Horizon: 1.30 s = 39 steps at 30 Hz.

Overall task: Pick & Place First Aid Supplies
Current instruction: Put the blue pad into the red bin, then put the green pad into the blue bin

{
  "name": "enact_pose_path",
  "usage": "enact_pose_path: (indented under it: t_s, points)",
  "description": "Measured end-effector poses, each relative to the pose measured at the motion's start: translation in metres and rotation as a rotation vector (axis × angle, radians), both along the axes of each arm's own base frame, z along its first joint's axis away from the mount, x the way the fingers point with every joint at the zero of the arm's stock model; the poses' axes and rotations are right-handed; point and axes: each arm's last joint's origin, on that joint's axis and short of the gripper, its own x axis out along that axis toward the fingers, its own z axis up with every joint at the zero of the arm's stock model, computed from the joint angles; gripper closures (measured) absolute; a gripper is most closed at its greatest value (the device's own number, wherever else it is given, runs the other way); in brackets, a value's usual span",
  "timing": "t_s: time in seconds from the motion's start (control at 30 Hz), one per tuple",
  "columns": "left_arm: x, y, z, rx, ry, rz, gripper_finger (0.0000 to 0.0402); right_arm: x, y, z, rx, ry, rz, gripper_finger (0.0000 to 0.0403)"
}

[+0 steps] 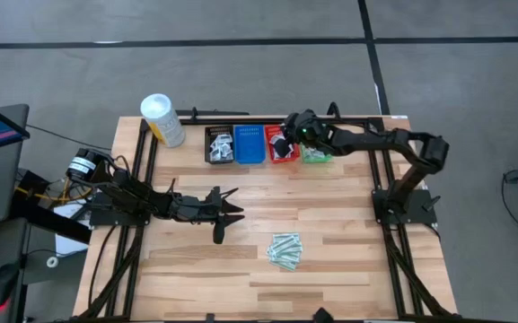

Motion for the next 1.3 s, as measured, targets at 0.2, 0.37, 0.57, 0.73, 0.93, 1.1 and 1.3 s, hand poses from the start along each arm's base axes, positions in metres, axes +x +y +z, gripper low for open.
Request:
enact_pose_path:
  t_s: [0.2,0.37,0.57,0.73,0.93,1.1,1.3]
  points:
    - [0.000,0.000,0.000,0.000,0.001,0.000,0.0289,0.001,-0.011,-0.025,0.044,0.057,-0.025,0.0396]
    - [0.000,0.000,0.000,0.000,0.001,0.000,0.0289,0.006,-0.007,-0.029,0.046,0.059,0.000,0.0363]
    - [0.000,0.000,0.000,0.000,0.001,0.000,0.0289,0.007,-0.004,-0.027,0.038,0.061,0.016,0.0316]
    - [0.000,0.000,0.000,0.000,0.001,0.000,0.0289,0.010,0.005,-0.026,0.045,0.078,0.072,0.0299]
    - [0.000,0.000,0.000,-0.006,0.000,0.001,0.0289,0.020,0.049,-0.013,0.004,0.102,0.233,0.0301]
    - [0.000,0.000,0.000,-0.007,0.001,0.001,0.0289,0.025,0.101,0.008,-0.061,0.081,0.381,0.0300]
    - [-0.001,-0.004,0.000,-0.007,0.001,-0.016,0.0289,0.012,0.167,0.033,-0.151,0.105,0.560,0.0300]
